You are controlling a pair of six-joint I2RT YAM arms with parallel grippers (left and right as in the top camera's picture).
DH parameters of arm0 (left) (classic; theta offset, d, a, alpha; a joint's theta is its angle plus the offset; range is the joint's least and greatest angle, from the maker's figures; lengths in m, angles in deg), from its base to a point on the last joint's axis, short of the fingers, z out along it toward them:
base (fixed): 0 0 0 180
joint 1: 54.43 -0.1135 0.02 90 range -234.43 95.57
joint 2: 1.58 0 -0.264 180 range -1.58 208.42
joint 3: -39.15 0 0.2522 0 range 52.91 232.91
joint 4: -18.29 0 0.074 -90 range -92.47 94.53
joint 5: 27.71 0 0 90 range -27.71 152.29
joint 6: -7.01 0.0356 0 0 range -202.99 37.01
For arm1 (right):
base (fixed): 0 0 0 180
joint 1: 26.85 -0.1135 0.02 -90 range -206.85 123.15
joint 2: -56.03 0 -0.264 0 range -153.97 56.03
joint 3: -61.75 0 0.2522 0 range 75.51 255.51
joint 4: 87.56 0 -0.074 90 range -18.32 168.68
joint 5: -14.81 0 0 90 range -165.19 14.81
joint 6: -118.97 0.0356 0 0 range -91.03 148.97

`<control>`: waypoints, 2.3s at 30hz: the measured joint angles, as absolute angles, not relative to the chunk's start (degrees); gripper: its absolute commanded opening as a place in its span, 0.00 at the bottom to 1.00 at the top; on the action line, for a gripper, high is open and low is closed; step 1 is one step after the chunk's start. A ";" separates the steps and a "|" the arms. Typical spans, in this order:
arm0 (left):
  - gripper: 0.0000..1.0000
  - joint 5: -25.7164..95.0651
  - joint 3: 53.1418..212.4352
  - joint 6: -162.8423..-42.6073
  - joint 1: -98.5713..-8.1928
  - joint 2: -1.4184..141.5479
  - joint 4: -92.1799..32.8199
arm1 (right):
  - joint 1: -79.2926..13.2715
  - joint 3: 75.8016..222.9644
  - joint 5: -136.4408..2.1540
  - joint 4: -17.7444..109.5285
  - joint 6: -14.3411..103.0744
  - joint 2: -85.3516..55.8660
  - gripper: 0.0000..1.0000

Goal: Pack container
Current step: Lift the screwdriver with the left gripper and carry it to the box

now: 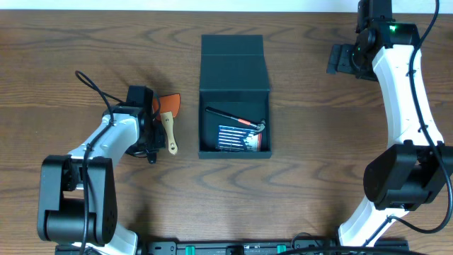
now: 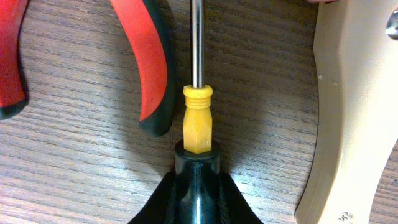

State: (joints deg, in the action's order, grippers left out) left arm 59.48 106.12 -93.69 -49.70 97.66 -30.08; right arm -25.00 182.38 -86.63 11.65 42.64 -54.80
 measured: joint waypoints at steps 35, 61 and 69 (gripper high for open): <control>0.06 59.26 106.52 -93.69 -49.70 82.49 -35.68 | -25.00 182.38 -86.63 11.65 42.64 -54.80 0.99; 0.06 34.52 108.66 -77.25 -49.26 70.80 -21.60 | -25.00 182.38 -86.63 11.65 42.64 -54.82 0.99; 0.06 27.88 108.68 -71.85 -41.68 70.78 -16.99 | -25.00 182.38 -86.63 11.65 42.64 -54.80 0.99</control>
State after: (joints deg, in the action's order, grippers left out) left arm 27.88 108.68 -71.85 -41.68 70.78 -16.99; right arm -25.00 182.38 -86.63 11.65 42.64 -54.80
